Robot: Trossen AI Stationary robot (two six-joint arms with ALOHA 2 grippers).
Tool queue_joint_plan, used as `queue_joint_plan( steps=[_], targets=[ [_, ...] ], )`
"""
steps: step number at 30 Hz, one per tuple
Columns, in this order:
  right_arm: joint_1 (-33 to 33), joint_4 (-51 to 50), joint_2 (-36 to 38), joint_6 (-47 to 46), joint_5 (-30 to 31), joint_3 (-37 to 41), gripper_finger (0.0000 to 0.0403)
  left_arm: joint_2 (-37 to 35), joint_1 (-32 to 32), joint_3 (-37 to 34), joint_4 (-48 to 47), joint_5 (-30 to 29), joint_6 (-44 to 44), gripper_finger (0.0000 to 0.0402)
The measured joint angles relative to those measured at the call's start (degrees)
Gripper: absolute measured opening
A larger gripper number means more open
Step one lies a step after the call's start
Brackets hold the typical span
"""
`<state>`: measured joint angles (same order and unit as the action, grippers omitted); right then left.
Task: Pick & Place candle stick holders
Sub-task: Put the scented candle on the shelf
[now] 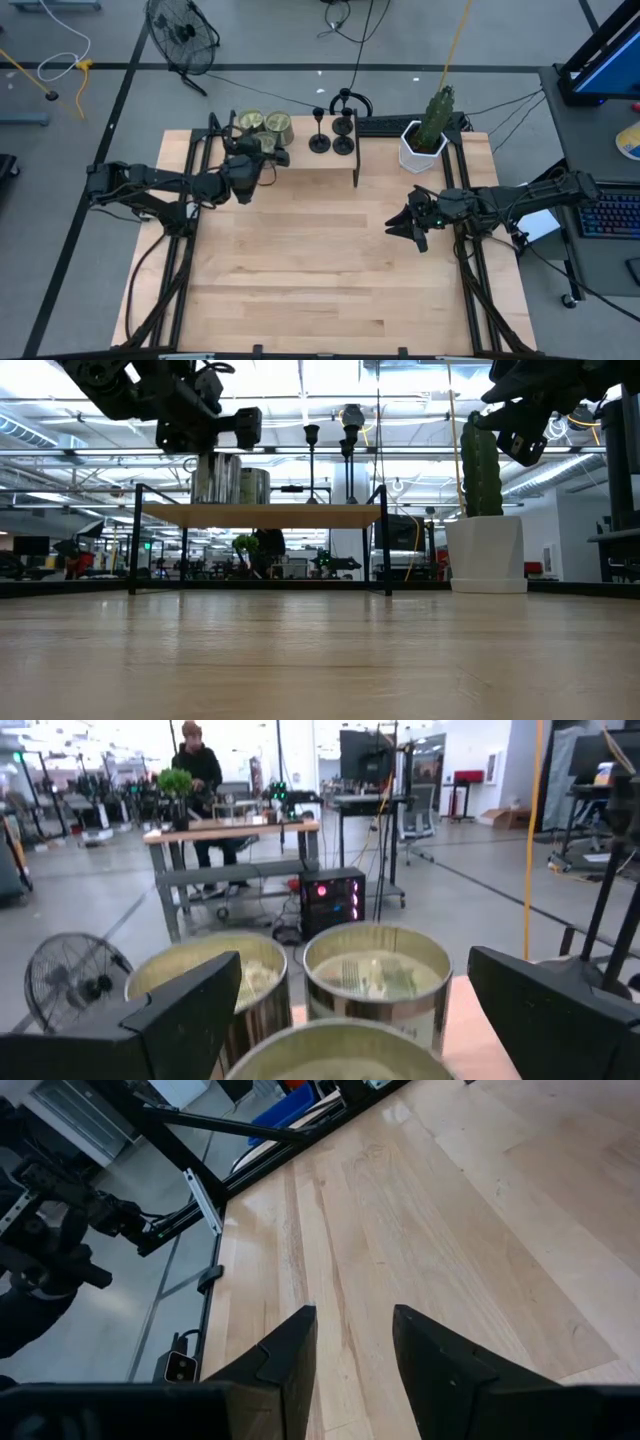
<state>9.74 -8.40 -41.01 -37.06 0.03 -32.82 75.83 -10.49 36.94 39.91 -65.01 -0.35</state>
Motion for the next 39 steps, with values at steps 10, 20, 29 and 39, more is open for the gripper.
queue_joint_plan(
  steps=[10, 20, 29, 39],
  targets=[
    [0.0, -0.01, 0.0, 0.0, -0.04, 0.0, 0.0125, -0.45, 0.24, -0.01, 10.12, -0.31, 13.94, 0.0397],
    [0.0, 0.0, 0.0, 0.02, -0.06, 0.0, 0.0125, -7.88, 7.78, -0.01, 12.48, -0.79, 18.24, 0.0397],
    [0.0, -0.03, -0.02, 0.5, 0.04, 0.0, 0.0125, -9.8, 23.47, -0.01, 7.92, -3.52, 13.49, 0.0397],
    [0.0, -0.01, -0.02, 0.64, 0.13, 0.0, 0.0125, -9.38, 29.14, -0.01, -3.92, -10.43, -0.62, 0.0395]
  ],
)
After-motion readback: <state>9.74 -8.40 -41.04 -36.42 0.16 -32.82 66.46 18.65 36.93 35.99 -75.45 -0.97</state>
